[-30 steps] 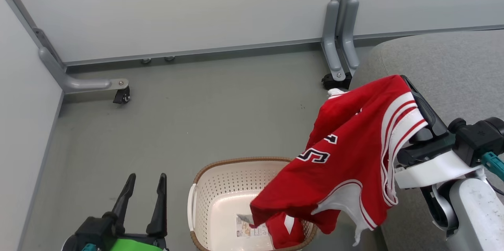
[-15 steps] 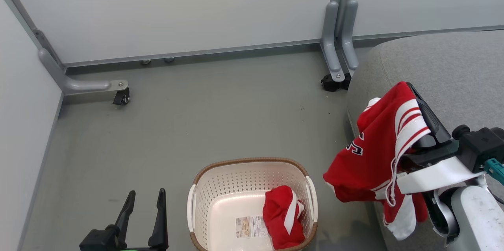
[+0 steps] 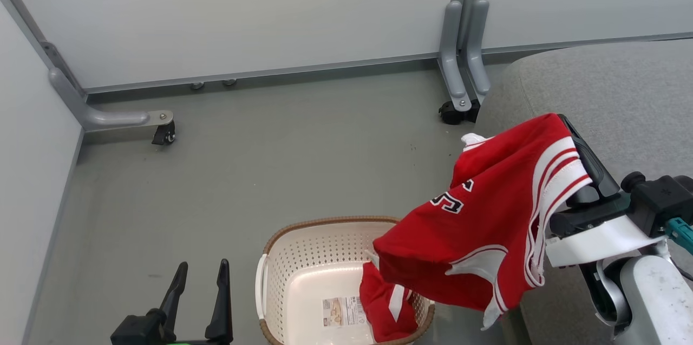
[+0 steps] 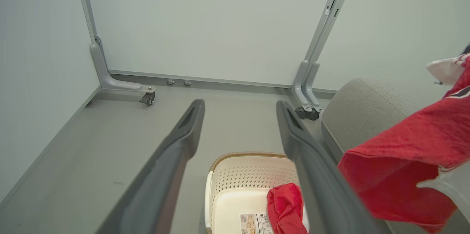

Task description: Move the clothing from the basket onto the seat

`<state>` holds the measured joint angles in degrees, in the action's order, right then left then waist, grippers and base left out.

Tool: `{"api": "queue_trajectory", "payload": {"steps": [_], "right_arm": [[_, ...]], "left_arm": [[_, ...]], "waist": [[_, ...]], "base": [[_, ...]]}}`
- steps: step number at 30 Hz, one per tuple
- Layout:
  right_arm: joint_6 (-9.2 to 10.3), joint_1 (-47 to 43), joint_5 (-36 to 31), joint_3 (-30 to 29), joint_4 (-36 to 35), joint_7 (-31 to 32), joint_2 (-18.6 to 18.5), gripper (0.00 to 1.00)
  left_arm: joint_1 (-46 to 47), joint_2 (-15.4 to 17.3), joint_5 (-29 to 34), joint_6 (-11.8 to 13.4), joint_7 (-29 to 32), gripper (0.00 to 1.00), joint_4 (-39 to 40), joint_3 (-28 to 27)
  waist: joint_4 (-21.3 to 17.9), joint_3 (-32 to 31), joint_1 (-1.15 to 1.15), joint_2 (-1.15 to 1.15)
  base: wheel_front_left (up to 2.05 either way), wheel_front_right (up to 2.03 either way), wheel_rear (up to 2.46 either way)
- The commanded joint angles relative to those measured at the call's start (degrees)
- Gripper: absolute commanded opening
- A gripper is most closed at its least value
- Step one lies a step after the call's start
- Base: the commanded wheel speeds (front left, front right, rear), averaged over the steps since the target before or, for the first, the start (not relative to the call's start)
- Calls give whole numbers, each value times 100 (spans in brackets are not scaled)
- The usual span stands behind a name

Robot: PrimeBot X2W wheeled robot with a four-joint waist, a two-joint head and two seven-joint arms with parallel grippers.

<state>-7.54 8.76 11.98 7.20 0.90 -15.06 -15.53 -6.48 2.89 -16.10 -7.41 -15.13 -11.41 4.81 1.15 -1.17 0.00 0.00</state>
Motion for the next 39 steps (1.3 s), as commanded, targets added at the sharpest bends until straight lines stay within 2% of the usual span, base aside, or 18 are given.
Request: {"api": "queue_trajectory", "payload": {"steps": [1,10,30,36,39], "right_arm": [[10,22,32,-22,-16,-18,-25,0],[10,160,30,-12,-76,-17,-39,0],[10,177,84,-245,-223,-17,-115,0],[10,89,102,-347,-263,-17,-76,0],[10,10,104,-501,-317,-17,-62,0]], "left_arm": [[-24,2,-15,-13,-2,100,18,-4],[-5,3,-5,-13,-2,100,1,26],[304,7,29,-13,-2,100,62,166],[320,7,34,-12,-2,100,56,168],[407,7,-10,-13,-2,100,54,166]], "waist": [[-20,11,0,0],[-450,108,0,0],[-2364,416,0,0],[-2818,423,0,0],[-2888,489,0,0]], "base": [[0,0,0],[0,0,0],[0,0,0],[0,0,0],[0,0,0]]}}
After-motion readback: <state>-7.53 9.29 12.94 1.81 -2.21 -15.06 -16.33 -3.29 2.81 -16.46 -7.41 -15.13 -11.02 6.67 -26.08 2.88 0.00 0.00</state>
